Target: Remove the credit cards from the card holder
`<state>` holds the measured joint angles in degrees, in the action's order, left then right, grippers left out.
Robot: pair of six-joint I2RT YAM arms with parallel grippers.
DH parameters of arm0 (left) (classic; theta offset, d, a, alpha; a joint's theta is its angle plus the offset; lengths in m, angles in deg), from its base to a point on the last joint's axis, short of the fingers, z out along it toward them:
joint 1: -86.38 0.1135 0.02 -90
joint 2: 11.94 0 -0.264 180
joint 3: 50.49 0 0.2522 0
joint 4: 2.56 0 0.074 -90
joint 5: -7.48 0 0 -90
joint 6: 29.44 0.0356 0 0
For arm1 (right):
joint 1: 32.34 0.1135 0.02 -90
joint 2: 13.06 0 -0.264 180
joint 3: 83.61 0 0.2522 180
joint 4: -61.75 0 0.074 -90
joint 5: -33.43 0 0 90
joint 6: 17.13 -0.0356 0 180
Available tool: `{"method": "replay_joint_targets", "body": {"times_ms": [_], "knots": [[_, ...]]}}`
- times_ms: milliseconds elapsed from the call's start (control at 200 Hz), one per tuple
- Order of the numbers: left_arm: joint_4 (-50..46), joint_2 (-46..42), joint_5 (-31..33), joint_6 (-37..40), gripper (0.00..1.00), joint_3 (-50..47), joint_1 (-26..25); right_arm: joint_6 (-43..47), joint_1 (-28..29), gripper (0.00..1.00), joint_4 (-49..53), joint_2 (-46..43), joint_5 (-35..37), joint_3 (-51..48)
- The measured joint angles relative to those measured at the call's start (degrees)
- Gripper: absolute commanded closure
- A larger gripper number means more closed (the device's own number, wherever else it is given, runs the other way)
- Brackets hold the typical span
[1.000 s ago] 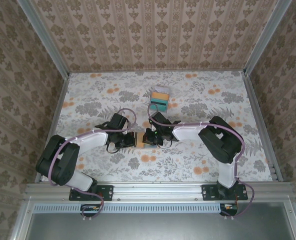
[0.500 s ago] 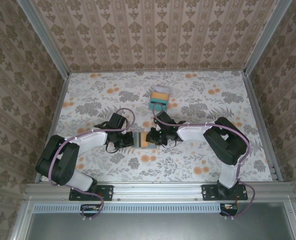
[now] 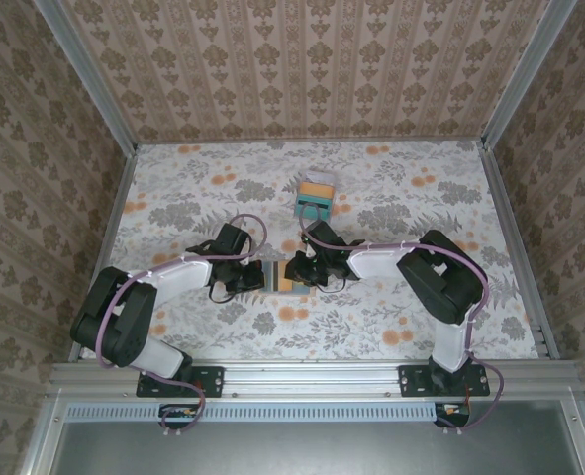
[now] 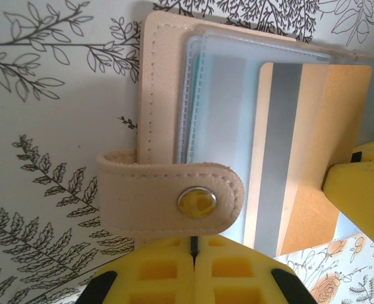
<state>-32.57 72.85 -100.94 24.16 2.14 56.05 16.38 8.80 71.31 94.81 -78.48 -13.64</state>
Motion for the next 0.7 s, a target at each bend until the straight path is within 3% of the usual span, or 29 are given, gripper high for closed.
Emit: {"method": "replay_joint_targets", "body": {"times_ms": [75,700], "knots": [[0.0,0.0,0.0,0.0,1.00,0.0,0.0,-0.3,0.0,0.97,-0.5,0.0,-0.3,0.0],[-0.1,0.0,0.0,0.0,1.00,0.0,0.0,-2.0,-2.8,1.00,-4.9,-7.5,1.1,-9.8]]}}
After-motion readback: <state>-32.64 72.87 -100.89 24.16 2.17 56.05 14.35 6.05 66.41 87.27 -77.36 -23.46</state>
